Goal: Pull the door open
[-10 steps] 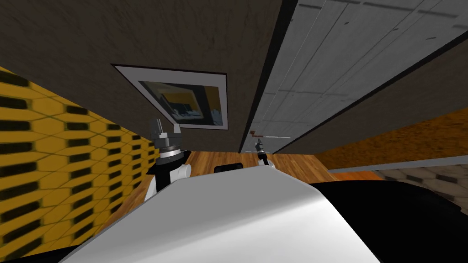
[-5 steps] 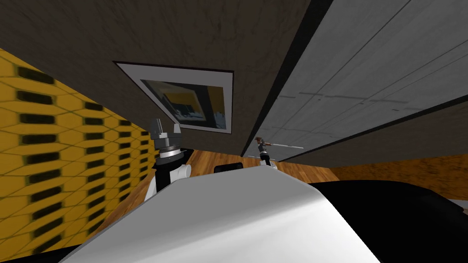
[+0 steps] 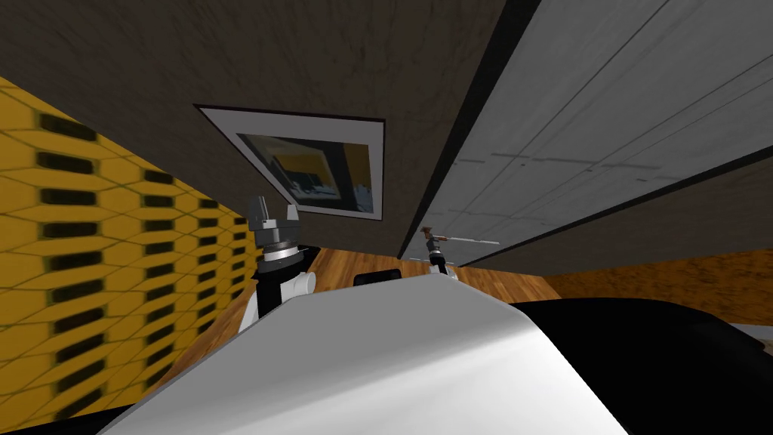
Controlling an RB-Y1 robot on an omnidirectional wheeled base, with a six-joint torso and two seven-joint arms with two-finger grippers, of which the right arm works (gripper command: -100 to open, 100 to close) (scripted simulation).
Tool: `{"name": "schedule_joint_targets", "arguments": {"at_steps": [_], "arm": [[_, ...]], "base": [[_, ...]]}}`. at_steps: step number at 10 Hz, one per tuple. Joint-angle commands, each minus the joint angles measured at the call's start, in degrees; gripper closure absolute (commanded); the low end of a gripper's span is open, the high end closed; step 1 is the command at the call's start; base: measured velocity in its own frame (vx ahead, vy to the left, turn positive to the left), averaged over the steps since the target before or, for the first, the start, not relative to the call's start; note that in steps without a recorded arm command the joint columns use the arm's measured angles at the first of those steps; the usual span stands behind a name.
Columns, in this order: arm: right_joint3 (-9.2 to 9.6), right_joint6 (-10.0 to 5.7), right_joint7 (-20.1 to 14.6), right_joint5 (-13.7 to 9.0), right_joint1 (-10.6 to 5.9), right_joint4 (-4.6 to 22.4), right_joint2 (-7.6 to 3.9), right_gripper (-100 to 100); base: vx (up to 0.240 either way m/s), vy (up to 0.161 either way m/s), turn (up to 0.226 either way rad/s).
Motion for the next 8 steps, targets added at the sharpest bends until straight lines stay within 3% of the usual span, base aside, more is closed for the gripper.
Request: {"name": "schedule_joint_targets", "arguments": {"at_steps": [1, 8], "arm": [[0.0, -0.13, 0.0, 0.0, -0.07, -0.1, -0.01, 100], [3.58, -3.29, -5.2, 2.7, 2.52, -0.5, -2.95, 100]], "base": [[0.0, 0.0, 0.0], [-0.199, -0.042, 0.106]]}}
